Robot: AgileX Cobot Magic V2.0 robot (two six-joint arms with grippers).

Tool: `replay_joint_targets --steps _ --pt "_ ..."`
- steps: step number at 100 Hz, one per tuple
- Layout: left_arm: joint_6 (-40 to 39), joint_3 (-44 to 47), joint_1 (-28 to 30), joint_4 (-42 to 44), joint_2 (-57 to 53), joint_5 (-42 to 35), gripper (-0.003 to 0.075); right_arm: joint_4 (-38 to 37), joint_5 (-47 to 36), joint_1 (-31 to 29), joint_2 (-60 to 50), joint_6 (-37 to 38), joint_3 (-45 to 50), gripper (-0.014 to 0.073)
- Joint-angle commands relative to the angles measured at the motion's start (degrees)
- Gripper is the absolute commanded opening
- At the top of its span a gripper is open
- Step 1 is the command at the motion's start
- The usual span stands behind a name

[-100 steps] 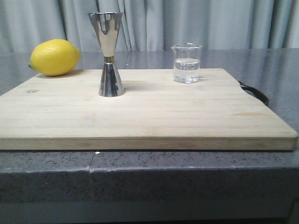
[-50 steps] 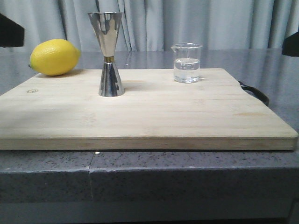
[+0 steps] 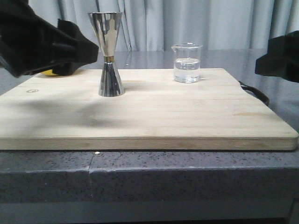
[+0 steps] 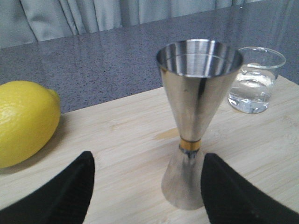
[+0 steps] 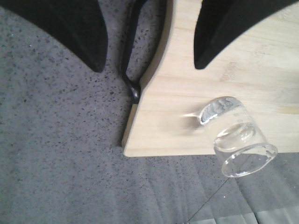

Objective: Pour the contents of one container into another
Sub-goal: 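Reach the left gripper to the steel jigger and grasp its waist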

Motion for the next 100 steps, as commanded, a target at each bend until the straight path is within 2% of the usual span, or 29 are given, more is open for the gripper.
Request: replay_joint_targets --steps 1,36,82,100 --pt "-3.57 -3.27 -0.46 3.88 1.24 -6.14 0.0454 -0.58 -5.68 0.09 -0.71 -0.22 -1.87 0.0372" --pt "-10.75 -6.72 -0.46 7.87 4.88 -6.48 0.0454 -0.58 -6.26 0.09 -0.71 -0.22 -1.87 0.0372" --pt "-15.23 -7.06 -0.46 11.38 8.82 -8.93 0.0453 -0.58 -9.31 0.09 -0.71 -0.22 -1.87 0.0372" --pt "-15.23 -7.06 -0.46 11.47 11.27 -14.61 0.0451 -0.72 -9.31 0.09 -0.71 -0.22 -1.87 0.0372"
